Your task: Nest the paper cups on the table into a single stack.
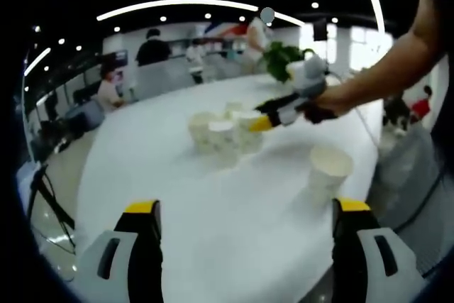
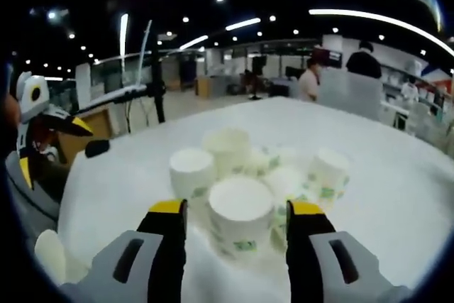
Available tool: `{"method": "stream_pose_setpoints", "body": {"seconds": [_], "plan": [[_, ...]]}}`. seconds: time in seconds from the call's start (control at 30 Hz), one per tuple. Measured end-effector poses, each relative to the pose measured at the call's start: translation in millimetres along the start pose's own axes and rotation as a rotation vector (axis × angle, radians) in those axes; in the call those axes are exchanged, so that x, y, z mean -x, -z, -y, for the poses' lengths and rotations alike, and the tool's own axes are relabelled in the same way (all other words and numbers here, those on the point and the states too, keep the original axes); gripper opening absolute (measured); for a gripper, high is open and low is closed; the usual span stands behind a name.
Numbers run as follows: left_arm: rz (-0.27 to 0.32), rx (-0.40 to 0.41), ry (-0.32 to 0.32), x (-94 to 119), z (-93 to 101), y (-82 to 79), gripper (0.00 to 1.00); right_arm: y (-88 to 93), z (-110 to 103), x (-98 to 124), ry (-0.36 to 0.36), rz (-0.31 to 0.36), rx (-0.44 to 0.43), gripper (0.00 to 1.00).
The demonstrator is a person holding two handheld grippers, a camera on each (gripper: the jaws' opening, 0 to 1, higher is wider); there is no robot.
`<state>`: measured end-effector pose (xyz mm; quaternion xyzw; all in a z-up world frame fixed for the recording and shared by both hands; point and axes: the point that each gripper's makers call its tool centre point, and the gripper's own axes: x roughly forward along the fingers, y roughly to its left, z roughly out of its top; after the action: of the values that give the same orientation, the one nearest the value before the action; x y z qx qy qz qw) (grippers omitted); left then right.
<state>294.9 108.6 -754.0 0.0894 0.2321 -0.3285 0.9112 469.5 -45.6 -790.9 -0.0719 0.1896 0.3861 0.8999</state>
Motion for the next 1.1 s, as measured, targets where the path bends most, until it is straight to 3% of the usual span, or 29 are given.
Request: {"method": "stream_pose_setpoints", "body": {"seconds": [0.57, 0.8, 1.1], "plan": [[-0.006, 0.008, 0.0, -2, -1.9, 1.8, 0.98, 13.2, 0, -8, -0.013, -0.044, -0.001, 0.47], [-0.007, 0.009, 0.001, -2, -2.2, 1.5, 0.97, 11.9, -2, -9, -0.016, -0.042, 0.004, 0.37], [-0.006, 0.009, -0.001, -2, -3.5, 0.9, 0.97, 12.5, -1, -9, -0.018, -0.043, 0.007, 0.36]]}}
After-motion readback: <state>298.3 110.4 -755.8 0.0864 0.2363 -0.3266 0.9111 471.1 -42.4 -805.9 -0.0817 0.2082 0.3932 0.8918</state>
